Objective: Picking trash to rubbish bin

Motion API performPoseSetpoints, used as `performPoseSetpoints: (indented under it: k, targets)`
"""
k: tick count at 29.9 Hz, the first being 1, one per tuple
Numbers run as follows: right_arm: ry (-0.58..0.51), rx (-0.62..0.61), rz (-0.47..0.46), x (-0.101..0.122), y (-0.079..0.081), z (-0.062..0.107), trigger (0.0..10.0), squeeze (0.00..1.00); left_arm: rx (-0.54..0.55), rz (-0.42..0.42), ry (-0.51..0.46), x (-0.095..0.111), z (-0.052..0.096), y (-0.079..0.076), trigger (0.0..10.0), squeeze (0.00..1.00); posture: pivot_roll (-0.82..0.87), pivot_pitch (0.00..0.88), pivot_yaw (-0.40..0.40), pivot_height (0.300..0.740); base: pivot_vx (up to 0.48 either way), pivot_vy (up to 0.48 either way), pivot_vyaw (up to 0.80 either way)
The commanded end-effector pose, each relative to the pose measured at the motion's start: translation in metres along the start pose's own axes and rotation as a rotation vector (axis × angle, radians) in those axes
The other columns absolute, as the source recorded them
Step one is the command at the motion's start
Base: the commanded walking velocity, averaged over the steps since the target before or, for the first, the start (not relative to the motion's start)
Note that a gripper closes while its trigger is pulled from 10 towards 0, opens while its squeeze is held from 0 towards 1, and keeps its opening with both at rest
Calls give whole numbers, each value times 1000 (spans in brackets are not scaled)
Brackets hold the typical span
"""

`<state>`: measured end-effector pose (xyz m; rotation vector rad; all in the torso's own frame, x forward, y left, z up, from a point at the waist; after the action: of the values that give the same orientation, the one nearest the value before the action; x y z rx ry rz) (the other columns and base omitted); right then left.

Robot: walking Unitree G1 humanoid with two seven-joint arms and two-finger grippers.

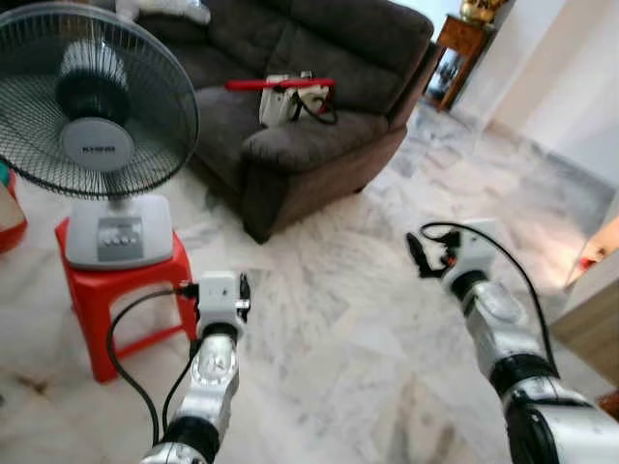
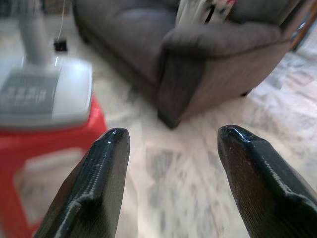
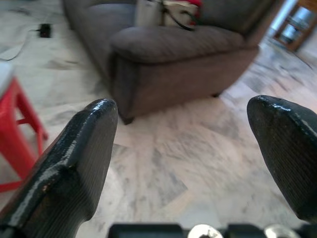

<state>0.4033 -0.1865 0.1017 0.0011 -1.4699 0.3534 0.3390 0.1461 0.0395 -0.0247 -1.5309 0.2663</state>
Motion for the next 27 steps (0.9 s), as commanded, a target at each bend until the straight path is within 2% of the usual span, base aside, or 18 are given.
performPoseSetpoints:
  k: [1,6,9,10,11,13,15,16,20,23,27]
  targets:
    - [8,18,9,0,1,-1,10000,0,3,28,-18,3,1,-7,10000,0,4,0,-332,740,0,0,0]
    - [-4,9,-12,-2,4,0,10000,0,-17,25,6,0,0,-12,10000,0,-21,0,-299,740,0,0,0]
    - [21,-11,-27,-16,3,8,10000,0,-63,-7,-3,8,-7,-20,10000,0,-30,0,-250,740,0,0,0]
    - [26,-17,-31,-19,3,9,10000,0,-68,-13,-5,9,-8,-19,10000,0,-33,0,-242,740,0,0,0]
    - [29,-40,-48,-23,2,12,10000,0,-79,-17,-6,11,-9,-19,10000,0,-47,0,-196,740,0,0,0]
    - [31,-55,-59,-26,1,14,10000,0,-87,-20,-5,12,-10,-18,10000,0,-47,0,-196,740,0,0,0]
    - [31,-111,-96,-35,-1,20,10000,0,-137,-61,3,14,-13,-16,10000,0,-70,0,-87,740,0,0,0]
    - [31,-111,-96,-35,-1,20,10000,0,-137,-61,3,14,-13,-16,10000,0,-70,0,-87,740,0,0,0]
    - [33,-258,-170,-51,-13,36,10000,0,-226,-135,14,25,-24,-13,10000,0,-129,0,42,740,0,0,0]
    - [20,-303,-197,-53,-17,40,10000,0,-238,-155,30,29,-31,-9,10000,0,-152,0,67,740,0,0,0]
    - [18,-307,-206,-56,-12,41,10000,0,-233,-150,44,33,-37,-3,10000,0,-168,0,97,740,0,0,0]
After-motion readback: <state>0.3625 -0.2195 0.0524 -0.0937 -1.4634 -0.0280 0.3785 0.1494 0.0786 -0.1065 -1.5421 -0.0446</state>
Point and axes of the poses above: a point about 5 cm out from each wrist's last joint towards the gripper, its own z axis pointing back from the gripper into the wrist, its own x axis along the axis of the wrist's last joint, y = z × x, the point moved 4 cm from there along -z, pointing out of the wrist towards the gripper, and after that the axes turned 13 degrees about z, right-handed, at the moved point
